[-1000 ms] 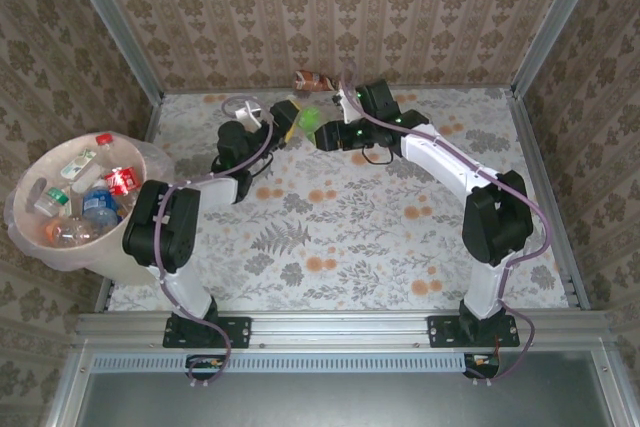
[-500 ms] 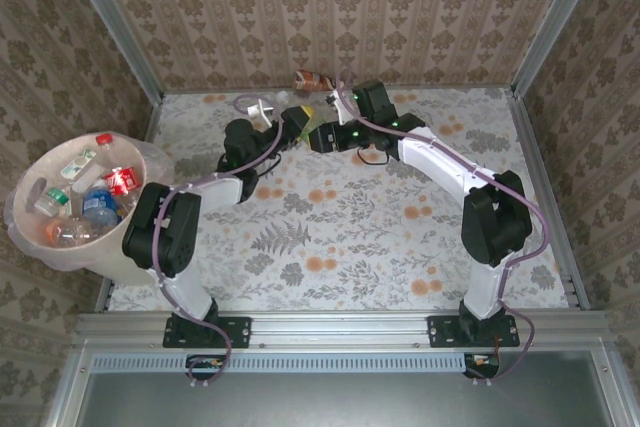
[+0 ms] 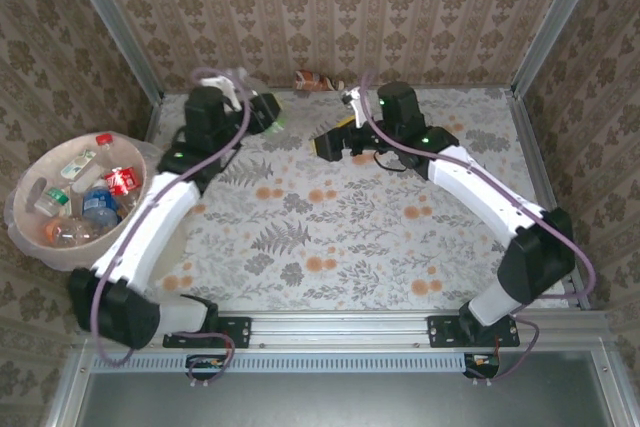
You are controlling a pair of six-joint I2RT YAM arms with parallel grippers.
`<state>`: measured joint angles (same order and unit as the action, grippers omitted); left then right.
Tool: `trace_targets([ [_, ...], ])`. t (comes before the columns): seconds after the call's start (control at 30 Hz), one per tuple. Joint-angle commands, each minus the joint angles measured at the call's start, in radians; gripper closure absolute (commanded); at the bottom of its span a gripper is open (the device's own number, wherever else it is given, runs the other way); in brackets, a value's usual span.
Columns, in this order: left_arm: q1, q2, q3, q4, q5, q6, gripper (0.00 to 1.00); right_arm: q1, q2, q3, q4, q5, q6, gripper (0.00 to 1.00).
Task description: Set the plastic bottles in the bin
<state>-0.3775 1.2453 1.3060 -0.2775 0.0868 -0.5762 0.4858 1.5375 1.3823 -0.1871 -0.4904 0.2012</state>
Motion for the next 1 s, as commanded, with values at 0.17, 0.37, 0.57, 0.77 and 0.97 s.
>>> trace_targets([
  [0.17,0.173,-0.106,0.417,-0.977,-0.700,0.318,0.52,-0.110,-0.102,-0.154,0.158,0.215,0.104,0.00],
  [0.37,0.460,-0.128,0.455,-1.104,-0.698,0.352,0.52,-0.166,-0.106,-0.204,0.151,0.236,0.173,0.00],
  [0.57,0.641,-0.126,0.312,-1.019,-0.689,0.392,0.50,-0.178,-0.127,-0.228,0.127,0.249,0.153,0.00],
  [0.77,0.712,-0.098,0.320,-1.016,-0.628,0.372,0.09,-0.179,-0.140,-0.236,0.106,0.267,0.136,0.00],
  [0.97,0.688,-0.140,0.426,-1.013,-0.417,0.358,0.00,-0.179,-0.124,-0.216,0.106,0.269,0.150,0.00],
])
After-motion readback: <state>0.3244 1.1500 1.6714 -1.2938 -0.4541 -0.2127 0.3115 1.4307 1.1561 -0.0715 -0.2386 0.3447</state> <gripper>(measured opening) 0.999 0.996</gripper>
